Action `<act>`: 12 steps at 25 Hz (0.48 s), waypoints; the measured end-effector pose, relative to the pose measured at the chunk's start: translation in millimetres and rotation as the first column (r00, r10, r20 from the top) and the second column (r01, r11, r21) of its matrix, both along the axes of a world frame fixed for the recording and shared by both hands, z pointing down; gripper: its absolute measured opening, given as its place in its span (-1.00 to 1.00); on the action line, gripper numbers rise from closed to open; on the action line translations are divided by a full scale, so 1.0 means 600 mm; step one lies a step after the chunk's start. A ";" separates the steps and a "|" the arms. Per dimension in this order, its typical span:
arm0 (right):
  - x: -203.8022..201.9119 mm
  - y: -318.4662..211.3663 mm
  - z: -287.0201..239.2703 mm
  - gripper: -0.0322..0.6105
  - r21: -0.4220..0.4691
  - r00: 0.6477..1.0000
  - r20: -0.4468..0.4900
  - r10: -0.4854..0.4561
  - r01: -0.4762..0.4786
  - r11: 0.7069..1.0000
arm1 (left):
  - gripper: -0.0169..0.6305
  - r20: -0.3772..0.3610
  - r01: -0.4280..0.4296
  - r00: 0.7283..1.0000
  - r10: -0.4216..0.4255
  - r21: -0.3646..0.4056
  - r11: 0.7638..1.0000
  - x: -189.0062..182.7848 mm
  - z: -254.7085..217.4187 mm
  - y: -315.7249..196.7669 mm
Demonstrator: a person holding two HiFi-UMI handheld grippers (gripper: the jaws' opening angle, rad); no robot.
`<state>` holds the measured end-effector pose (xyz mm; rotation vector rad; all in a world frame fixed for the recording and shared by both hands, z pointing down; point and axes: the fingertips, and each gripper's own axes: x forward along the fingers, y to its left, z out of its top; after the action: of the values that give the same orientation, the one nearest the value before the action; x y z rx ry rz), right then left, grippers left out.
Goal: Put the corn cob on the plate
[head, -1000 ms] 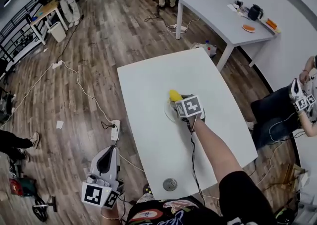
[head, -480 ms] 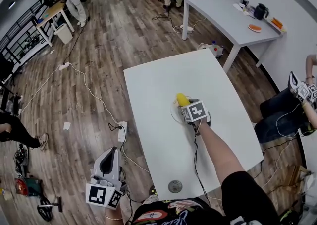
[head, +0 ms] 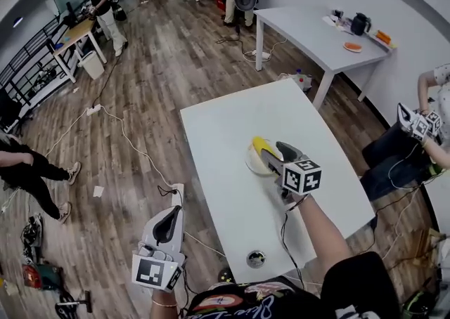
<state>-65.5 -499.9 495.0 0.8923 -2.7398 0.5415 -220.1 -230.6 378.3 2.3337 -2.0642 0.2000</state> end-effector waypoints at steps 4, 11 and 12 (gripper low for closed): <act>0.061 0.136 -0.066 -0.82 0.050 0.993 0.046 0.106 -0.108 0.993 | -0.95 -0.071 -0.077 0.994 0.081 0.058 0.995 0.007 -0.018 0.005; 0.119 0.380 -0.071 -0.83 -0.008 0.977 0.051 0.209 -0.209 0.978 | -0.95 -0.081 -0.281 0.953 0.291 0.115 0.953 0.081 -0.004 0.037; 0.124 0.401 -0.075 -0.83 0.002 0.973 0.054 0.226 -0.226 0.974 | -0.95 -0.082 -0.313 0.943 0.323 0.118 0.943 0.095 -0.007 0.043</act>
<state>9.2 -259.5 449.9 1.2187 -2.7057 0.6025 -163.1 -205.1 374.3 2.6690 -1.6811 -0.0222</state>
